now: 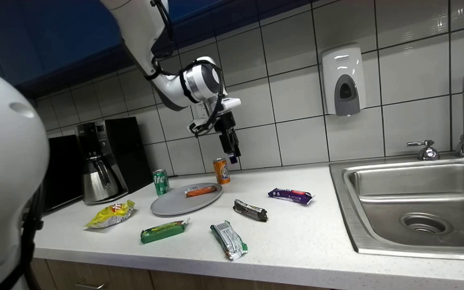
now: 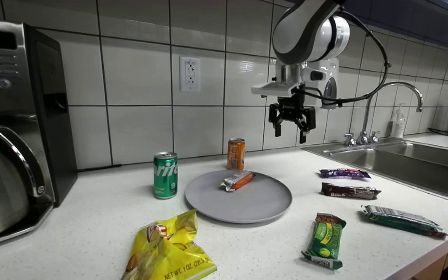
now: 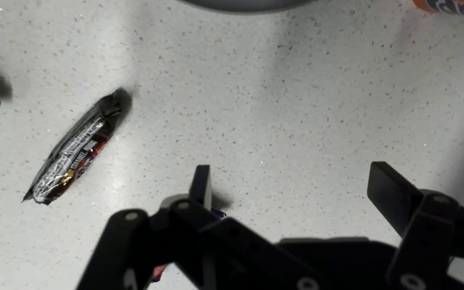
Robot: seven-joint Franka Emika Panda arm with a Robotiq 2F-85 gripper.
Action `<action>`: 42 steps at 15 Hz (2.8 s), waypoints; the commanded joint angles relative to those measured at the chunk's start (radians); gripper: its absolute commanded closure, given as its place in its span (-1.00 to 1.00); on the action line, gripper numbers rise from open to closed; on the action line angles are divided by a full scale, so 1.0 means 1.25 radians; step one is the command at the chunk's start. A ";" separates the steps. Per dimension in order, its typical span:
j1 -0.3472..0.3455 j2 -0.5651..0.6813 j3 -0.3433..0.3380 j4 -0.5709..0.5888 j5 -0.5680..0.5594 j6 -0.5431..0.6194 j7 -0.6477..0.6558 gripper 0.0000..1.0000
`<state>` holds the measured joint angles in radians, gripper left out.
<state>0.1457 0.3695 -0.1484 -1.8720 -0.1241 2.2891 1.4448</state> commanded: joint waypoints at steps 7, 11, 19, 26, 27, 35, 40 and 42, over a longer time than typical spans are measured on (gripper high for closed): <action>-0.017 -0.047 -0.038 -0.078 -0.035 0.074 0.187 -1.00; -0.025 -0.072 -0.048 -0.109 -0.052 0.083 0.241 -1.00; -0.057 -0.129 -0.060 -0.186 -0.058 0.079 0.322 -1.00; -0.113 -0.152 -0.063 -0.226 -0.044 0.069 0.310 -1.00; -0.120 -0.151 -0.064 -0.227 -0.044 0.070 0.310 -1.00; -0.161 -0.115 -0.082 -0.221 -0.040 0.079 0.328 -1.00; -0.166 -0.071 -0.087 -0.207 -0.038 0.083 0.331 -1.00; -0.165 -0.049 -0.089 -0.199 -0.035 0.086 0.332 -1.00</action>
<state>-0.0511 0.2744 -0.2621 -2.1394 -0.1662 2.3821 1.8349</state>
